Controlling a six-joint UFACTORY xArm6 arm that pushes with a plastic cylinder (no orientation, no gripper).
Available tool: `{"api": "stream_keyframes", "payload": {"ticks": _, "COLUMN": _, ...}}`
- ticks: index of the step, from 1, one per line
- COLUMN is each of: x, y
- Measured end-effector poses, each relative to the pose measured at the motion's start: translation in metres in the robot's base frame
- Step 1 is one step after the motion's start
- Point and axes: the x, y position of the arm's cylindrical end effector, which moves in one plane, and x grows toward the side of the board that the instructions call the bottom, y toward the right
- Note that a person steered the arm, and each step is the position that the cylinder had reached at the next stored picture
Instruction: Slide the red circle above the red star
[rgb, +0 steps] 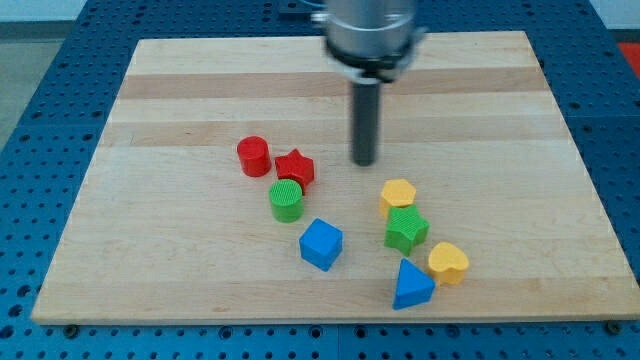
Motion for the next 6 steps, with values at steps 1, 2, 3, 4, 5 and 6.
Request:
{"api": "stream_keyframes", "payload": {"ticks": 1, "x": 0.012, "y": 0.021}}
{"api": "stream_keyframes", "payload": {"ticks": 2, "x": 0.001, "y": -0.049}}
{"api": "stream_keyframes", "payload": {"ticks": 3, "x": -0.104, "y": -0.126}}
{"api": "stream_keyframes", "payload": {"ticks": 4, "x": -0.089, "y": -0.287}}
{"api": "stream_keyframes", "payload": {"ticks": 5, "x": -0.021, "y": -0.278}}
{"api": "stream_keyframes", "payload": {"ticks": 6, "x": -0.006, "y": -0.195}}
